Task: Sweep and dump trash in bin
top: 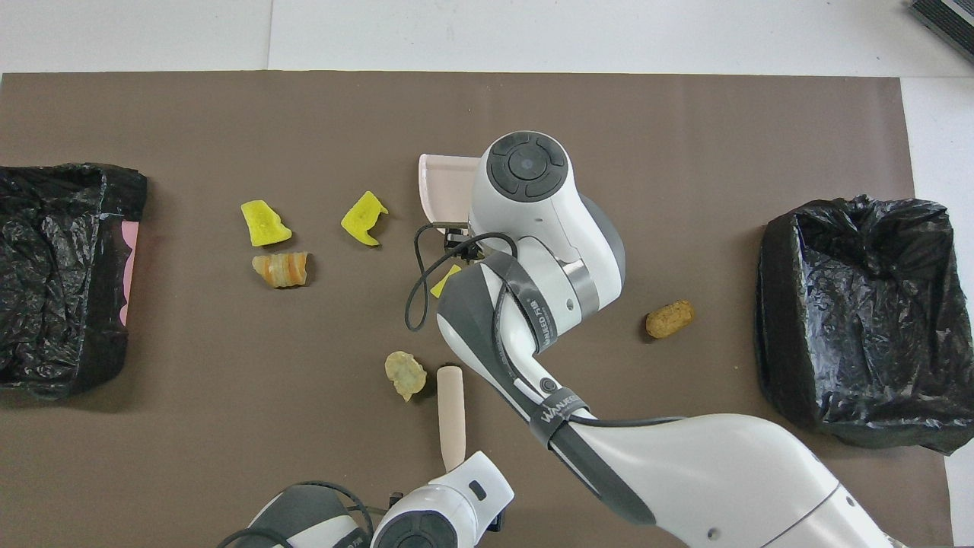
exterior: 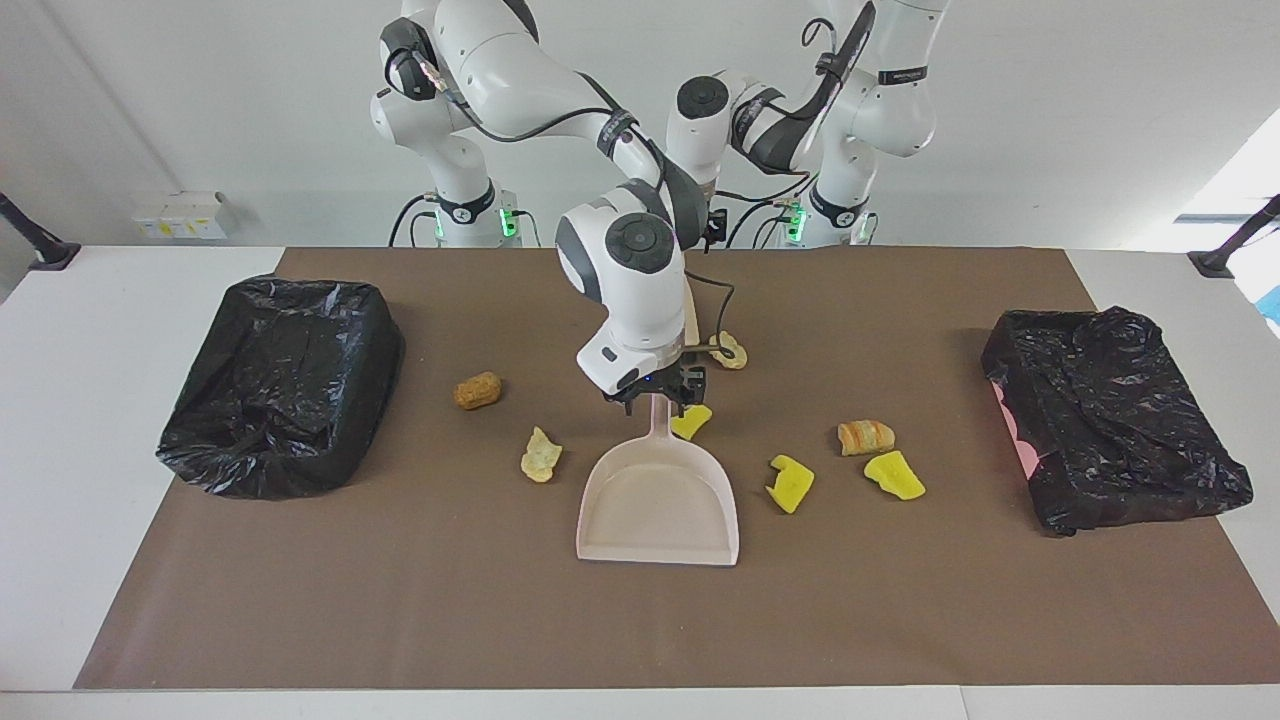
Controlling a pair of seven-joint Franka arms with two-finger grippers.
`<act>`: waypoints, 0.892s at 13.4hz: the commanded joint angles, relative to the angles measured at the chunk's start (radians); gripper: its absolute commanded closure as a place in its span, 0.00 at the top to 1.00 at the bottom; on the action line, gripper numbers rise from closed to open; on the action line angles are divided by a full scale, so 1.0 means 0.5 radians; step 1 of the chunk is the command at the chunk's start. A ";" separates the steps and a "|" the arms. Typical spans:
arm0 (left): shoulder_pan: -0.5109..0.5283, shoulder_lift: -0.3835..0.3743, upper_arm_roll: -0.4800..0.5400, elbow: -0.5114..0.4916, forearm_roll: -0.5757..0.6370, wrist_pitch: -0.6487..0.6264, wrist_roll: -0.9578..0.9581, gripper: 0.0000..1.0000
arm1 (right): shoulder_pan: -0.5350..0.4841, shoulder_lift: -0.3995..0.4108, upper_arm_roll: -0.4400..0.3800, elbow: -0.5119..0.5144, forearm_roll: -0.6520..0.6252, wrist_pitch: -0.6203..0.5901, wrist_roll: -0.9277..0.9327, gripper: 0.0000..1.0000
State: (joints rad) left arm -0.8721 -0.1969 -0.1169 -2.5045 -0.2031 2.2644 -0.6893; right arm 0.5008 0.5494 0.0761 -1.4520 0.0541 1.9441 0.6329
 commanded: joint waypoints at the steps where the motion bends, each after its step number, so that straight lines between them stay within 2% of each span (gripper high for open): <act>1: -0.035 0.001 0.019 -0.044 -0.026 0.058 -0.020 1.00 | -0.014 -0.147 0.047 -0.228 0.033 0.042 0.004 0.57; 3: -0.060 0.010 0.019 -0.050 -0.026 0.055 -0.023 1.00 | -0.017 -0.154 0.047 -0.247 0.033 0.042 0.004 0.54; 4: -0.075 0.013 0.022 -0.062 -0.026 0.055 -0.020 0.91 | -0.017 -0.154 0.047 -0.247 0.033 0.045 0.001 0.42; 5: -0.072 0.020 0.022 -0.050 -0.026 0.040 -0.017 0.48 | -0.017 -0.154 0.047 -0.241 0.030 0.048 -0.005 0.25; 6: -0.069 0.026 0.022 -0.038 -0.026 0.012 -0.017 0.22 | -0.017 -0.151 0.047 -0.235 0.030 0.057 -0.032 0.06; 7: -0.060 0.032 0.025 -0.023 -0.026 -0.003 -0.014 0.03 | -0.017 -0.148 0.047 -0.225 0.021 0.063 -0.105 0.00; 8: -0.051 0.026 0.025 -0.013 -0.026 -0.055 -0.002 0.00 | -0.017 -0.139 0.047 -0.210 0.005 0.060 -0.188 0.00; 10: -0.044 0.023 0.034 0.042 -0.026 -0.178 0.016 0.00 | -0.026 -0.132 0.044 -0.170 -0.010 0.057 -0.241 0.00; 12: 0.014 0.007 0.037 0.072 -0.011 -0.188 0.032 0.00 | -0.041 -0.151 0.041 -0.167 -0.013 0.039 -0.247 0.00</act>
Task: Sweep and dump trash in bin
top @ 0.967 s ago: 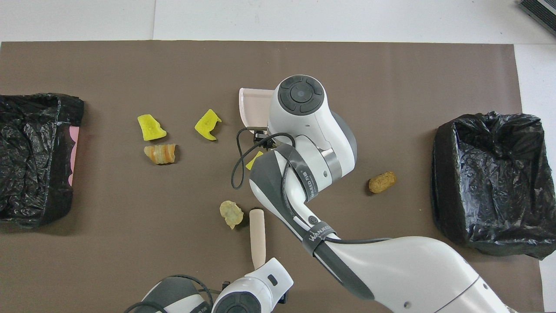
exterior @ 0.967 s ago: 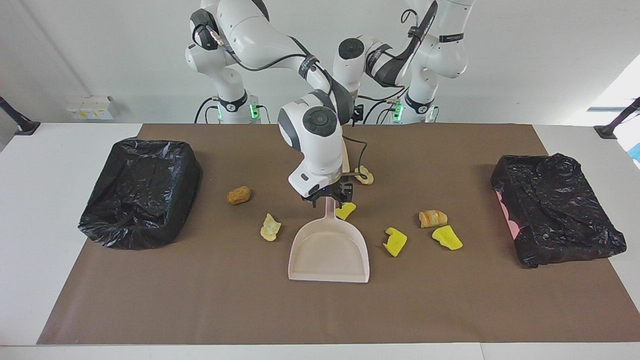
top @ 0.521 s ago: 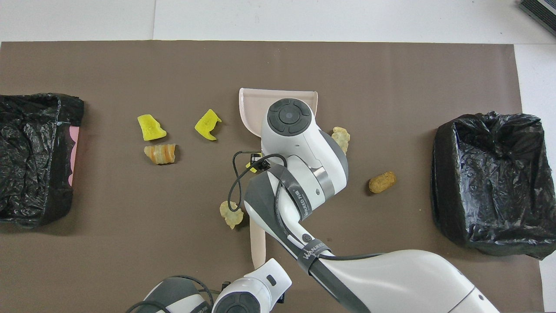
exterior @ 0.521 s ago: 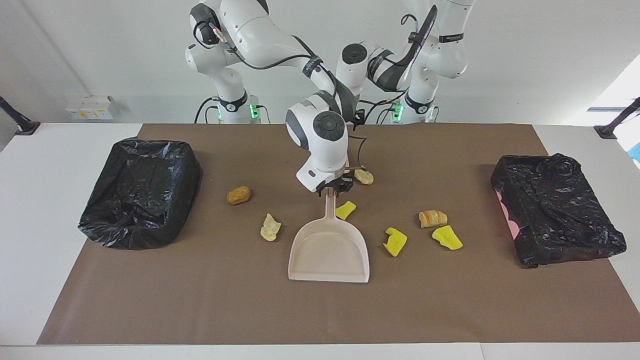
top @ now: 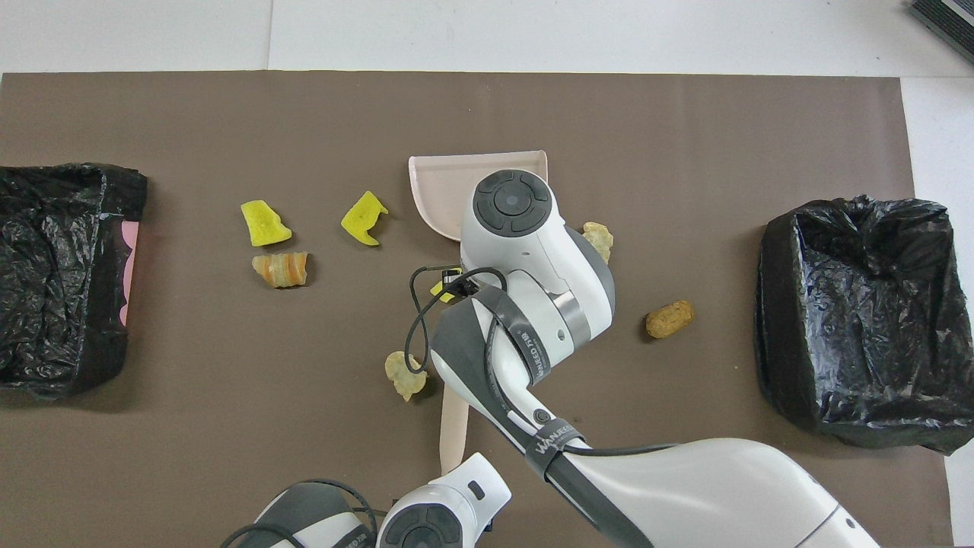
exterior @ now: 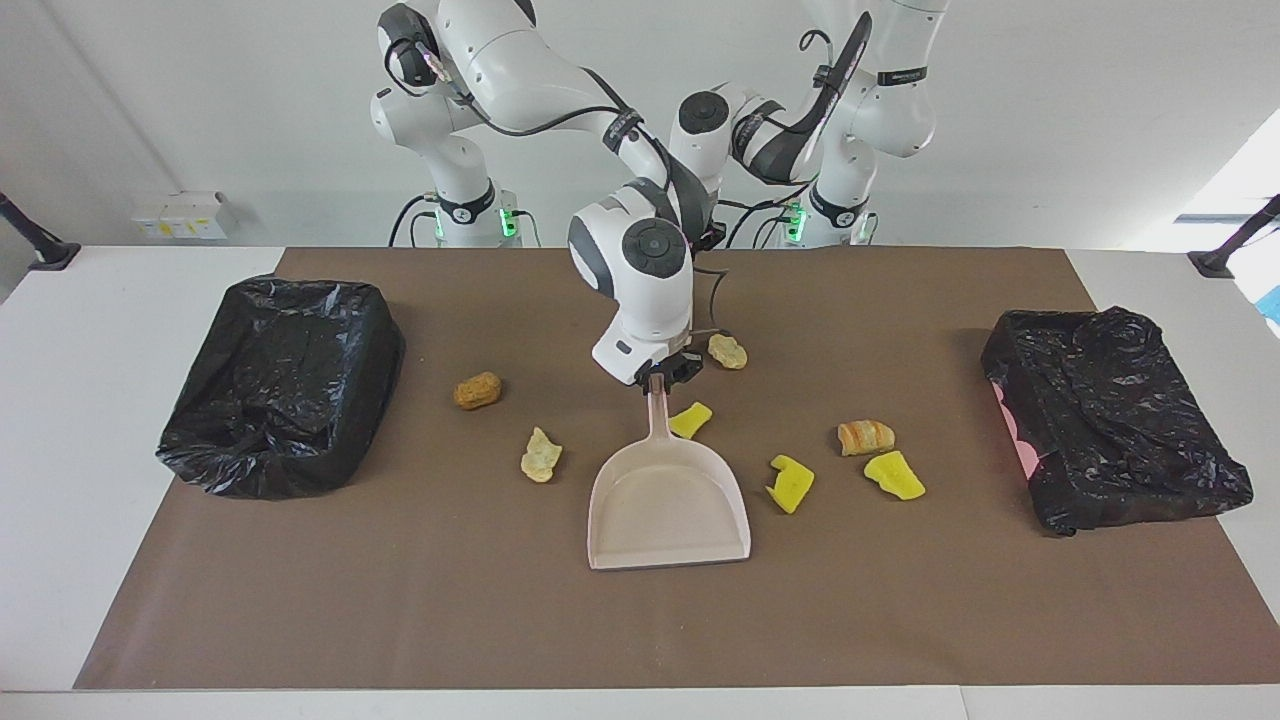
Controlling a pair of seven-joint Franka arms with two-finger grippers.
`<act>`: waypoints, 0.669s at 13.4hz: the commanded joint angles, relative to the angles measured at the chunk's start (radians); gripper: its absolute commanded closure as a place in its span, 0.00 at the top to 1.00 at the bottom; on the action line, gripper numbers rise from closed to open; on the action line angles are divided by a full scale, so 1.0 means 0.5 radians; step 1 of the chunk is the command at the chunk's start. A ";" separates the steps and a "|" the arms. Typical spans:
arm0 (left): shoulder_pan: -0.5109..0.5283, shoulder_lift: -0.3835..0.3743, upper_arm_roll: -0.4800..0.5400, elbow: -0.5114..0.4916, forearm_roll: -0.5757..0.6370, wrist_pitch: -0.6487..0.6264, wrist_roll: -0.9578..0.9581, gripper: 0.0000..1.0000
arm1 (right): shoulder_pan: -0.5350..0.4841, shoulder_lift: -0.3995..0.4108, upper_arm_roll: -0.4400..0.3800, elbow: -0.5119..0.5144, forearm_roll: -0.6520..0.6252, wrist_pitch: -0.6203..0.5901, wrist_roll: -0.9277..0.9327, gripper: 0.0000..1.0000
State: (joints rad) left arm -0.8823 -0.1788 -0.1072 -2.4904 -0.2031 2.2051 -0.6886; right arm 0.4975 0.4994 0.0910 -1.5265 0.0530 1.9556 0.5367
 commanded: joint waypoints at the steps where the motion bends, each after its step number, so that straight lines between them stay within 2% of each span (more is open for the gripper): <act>1: 0.053 -0.041 0.021 0.054 -0.008 -0.096 0.037 0.00 | -0.035 -0.078 0.011 -0.021 -0.020 0.001 -0.067 0.00; 4: 0.203 -0.142 0.021 0.112 -0.005 -0.338 0.177 0.00 | -0.074 -0.210 0.008 -0.024 -0.112 -0.143 -0.299 0.00; 7: 0.481 -0.161 0.024 0.188 0.004 -0.541 0.333 0.00 | -0.185 -0.323 0.008 -0.027 -0.124 -0.327 -0.658 0.00; 9: 0.675 -0.194 0.024 0.265 0.065 -0.725 0.438 0.00 | -0.237 -0.342 0.005 -0.024 -0.124 -0.450 -0.913 0.00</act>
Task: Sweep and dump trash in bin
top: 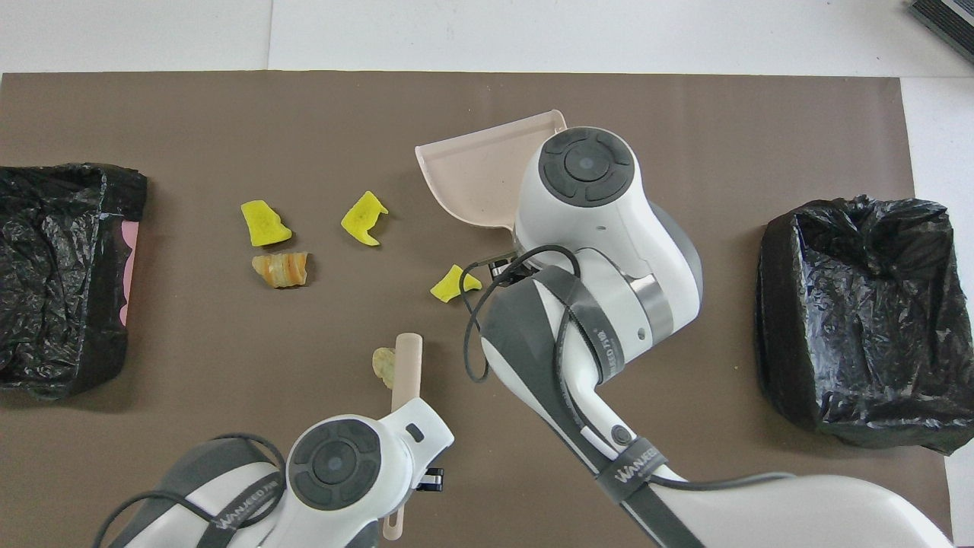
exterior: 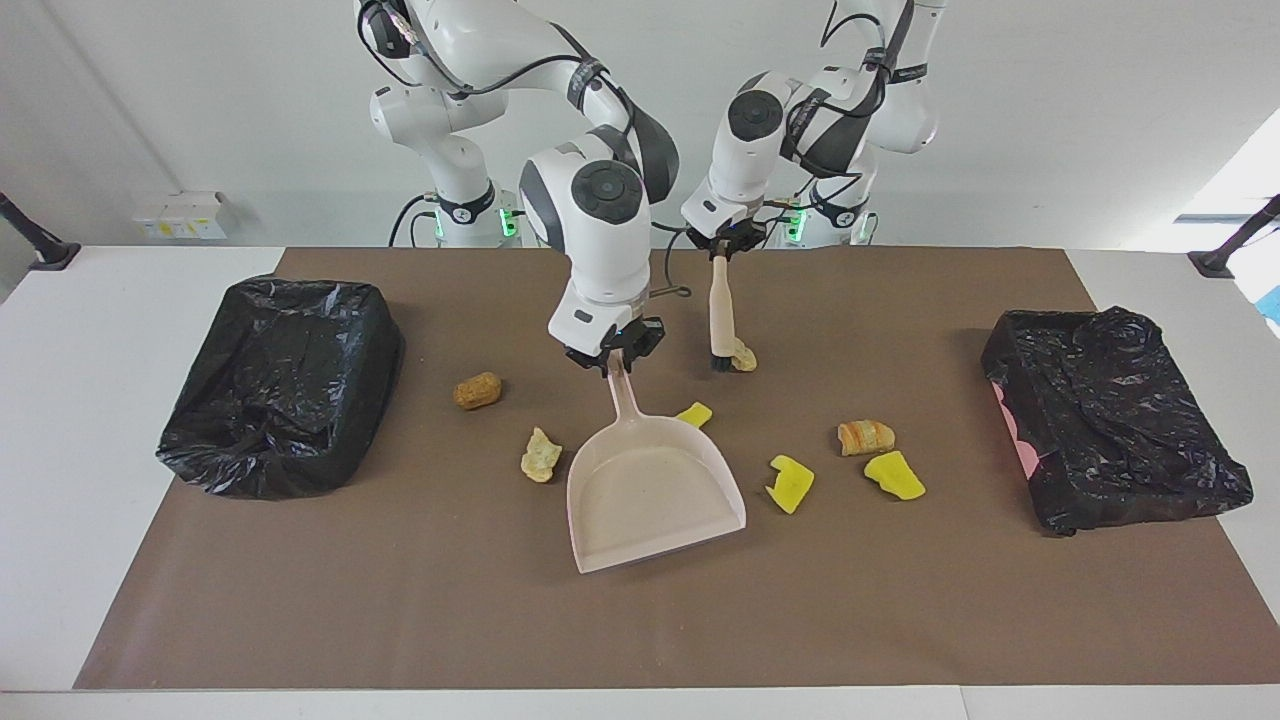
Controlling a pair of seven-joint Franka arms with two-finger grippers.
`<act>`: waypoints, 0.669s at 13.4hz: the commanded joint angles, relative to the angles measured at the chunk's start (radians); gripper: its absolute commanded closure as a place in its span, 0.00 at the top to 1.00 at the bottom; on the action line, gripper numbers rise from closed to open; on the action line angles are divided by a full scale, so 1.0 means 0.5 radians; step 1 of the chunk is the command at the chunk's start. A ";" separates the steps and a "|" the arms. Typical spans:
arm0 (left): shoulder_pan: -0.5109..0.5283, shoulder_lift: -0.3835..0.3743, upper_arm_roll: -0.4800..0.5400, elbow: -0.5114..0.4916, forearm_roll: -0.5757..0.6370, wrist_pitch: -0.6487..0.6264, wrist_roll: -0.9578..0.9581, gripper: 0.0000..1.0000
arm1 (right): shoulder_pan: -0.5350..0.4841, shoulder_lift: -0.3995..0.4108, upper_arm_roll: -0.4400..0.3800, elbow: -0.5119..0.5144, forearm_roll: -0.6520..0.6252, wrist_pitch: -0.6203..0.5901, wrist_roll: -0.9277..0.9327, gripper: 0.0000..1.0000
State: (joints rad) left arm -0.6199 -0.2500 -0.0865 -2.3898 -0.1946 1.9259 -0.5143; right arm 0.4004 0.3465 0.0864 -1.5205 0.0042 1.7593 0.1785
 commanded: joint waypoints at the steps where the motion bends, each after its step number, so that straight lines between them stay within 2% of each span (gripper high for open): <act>1: 0.257 -0.061 -0.017 0.125 0.061 -0.255 0.175 0.00 | -0.049 -0.046 0.014 -0.036 -0.042 -0.131 -0.371 0.00; 4: 0.484 -0.034 -0.020 0.187 0.146 -0.266 0.307 0.00 | -0.074 -0.052 0.011 -0.039 -0.116 -0.199 -0.855 0.00; 6: 0.702 -0.009 -0.020 0.187 0.184 -0.238 0.445 0.00 | -0.168 -0.049 0.011 -0.058 -0.167 -0.187 -1.235 0.00; 7: 0.830 0.009 -0.020 0.190 0.184 -0.168 0.485 0.00 | -0.227 -0.043 0.011 -0.064 -0.204 -0.166 -1.529 0.00; 9: 1.021 0.070 -0.020 0.205 0.184 0.022 0.501 0.00 | -0.258 -0.040 0.014 -0.067 -0.269 -0.175 -1.810 0.00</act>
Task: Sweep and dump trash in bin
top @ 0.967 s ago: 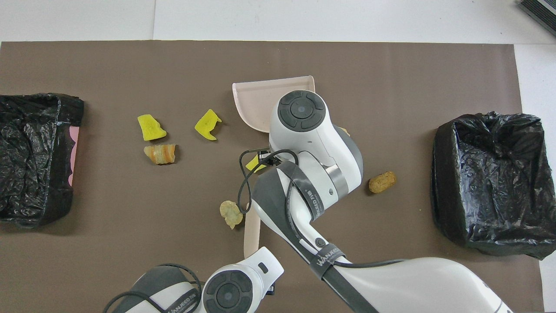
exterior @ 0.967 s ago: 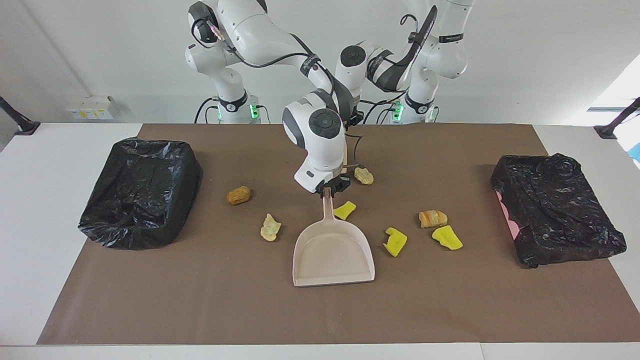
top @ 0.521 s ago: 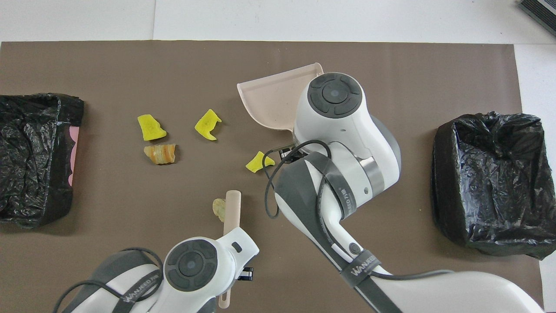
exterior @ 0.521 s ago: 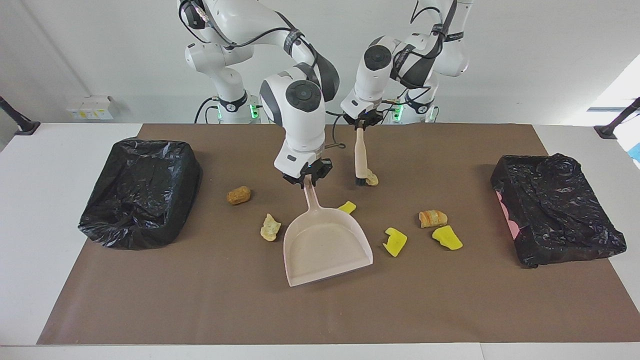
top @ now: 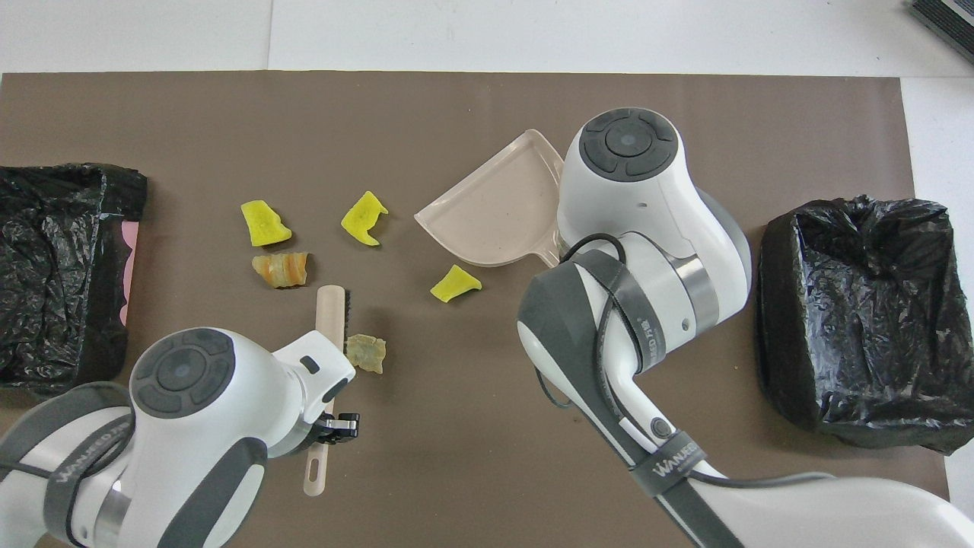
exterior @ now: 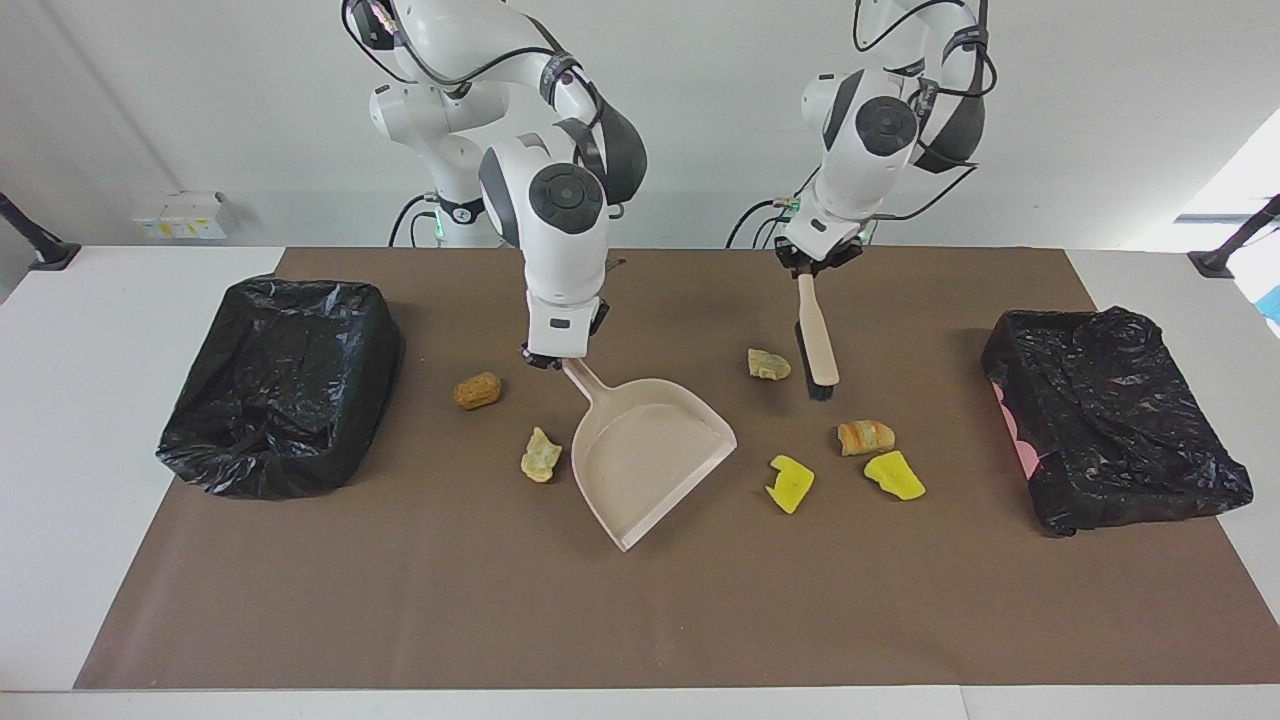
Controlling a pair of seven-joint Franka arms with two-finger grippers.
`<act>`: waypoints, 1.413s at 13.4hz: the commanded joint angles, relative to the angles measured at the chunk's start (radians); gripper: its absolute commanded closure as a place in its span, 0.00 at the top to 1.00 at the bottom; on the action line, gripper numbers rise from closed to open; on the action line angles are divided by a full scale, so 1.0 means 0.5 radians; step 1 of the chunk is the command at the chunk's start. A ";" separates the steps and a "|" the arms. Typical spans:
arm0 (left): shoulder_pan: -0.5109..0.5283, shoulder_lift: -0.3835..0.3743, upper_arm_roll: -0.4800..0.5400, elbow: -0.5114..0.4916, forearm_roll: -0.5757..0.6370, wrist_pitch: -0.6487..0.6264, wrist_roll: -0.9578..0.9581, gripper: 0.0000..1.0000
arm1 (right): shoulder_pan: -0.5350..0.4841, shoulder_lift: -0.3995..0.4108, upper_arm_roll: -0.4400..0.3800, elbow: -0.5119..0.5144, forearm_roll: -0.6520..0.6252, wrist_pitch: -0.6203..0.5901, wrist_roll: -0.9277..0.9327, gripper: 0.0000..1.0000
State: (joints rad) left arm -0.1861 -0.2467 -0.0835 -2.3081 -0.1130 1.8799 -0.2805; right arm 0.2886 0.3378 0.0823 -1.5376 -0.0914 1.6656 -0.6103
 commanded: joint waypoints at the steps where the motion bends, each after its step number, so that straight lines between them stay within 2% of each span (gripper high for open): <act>1: 0.242 0.119 -0.026 0.112 0.045 0.115 0.058 0.00 | -0.025 -0.028 0.022 -0.039 -0.160 0.004 -0.328 0.00; 4: 0.345 0.394 -0.023 0.379 0.161 0.106 0.110 0.00 | -0.028 -0.028 0.022 -0.039 -0.396 -0.012 -0.846 0.00; 7: 0.388 0.625 -0.026 0.716 0.201 0.072 0.116 0.00 | -0.028 -0.065 0.022 -0.124 -0.422 -0.003 -0.945 0.00; 11: 0.369 0.641 -0.026 0.735 0.198 0.063 0.116 0.00 | 0.003 -0.053 0.026 -0.085 -0.413 0.019 -0.930 0.00; 13: 0.363 0.641 -0.029 0.735 0.195 0.072 0.119 0.00 | 0.027 -0.047 0.047 -0.072 -0.388 0.043 -0.723 0.00; 19: 0.357 0.653 -0.029 0.699 0.195 0.109 0.168 0.00 | 0.355 0.100 0.059 -0.039 -0.333 0.286 -0.152 0.00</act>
State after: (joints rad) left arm -0.0074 0.0734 -0.0967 -1.9577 -0.0292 1.9345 -0.2174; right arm 0.4472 0.3647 0.1090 -1.5690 -0.2742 1.7776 -0.7501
